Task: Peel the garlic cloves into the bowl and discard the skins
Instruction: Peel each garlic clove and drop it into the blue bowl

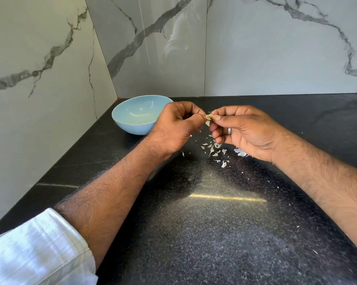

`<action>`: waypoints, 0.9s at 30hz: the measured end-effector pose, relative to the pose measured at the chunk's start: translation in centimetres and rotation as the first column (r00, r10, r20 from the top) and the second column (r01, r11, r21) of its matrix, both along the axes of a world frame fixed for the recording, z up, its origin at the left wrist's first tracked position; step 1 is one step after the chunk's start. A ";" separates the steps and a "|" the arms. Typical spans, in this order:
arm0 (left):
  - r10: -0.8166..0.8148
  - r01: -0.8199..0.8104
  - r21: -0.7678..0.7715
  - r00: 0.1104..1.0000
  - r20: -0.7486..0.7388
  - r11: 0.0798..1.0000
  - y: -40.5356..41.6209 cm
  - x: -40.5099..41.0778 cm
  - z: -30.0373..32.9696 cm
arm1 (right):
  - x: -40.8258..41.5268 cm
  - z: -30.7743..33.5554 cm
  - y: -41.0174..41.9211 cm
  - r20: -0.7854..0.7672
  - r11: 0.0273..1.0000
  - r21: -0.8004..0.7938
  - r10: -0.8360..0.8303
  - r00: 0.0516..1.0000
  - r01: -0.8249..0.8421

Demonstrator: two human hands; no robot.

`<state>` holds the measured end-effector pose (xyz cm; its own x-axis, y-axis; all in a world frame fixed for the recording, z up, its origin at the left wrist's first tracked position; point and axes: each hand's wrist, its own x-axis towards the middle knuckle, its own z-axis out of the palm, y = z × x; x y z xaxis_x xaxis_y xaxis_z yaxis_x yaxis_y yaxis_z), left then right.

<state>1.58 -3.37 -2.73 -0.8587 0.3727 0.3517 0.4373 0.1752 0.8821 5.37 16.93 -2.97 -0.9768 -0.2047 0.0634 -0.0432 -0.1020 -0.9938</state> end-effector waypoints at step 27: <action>-0.004 0.007 0.032 0.997 -0.083 0.999 -0.4 -1.3 -1.1 | -0.2 0.1 -0.2 0.165 0.999 -0.031 -0.038 0.986 0.043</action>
<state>0.26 -3.73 -3.81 -0.8241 0.3643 0.4337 0.5101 0.1445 0.8479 5.22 16.75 -2.83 -0.9819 -0.1652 -0.0928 0.1161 -0.1373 -0.9837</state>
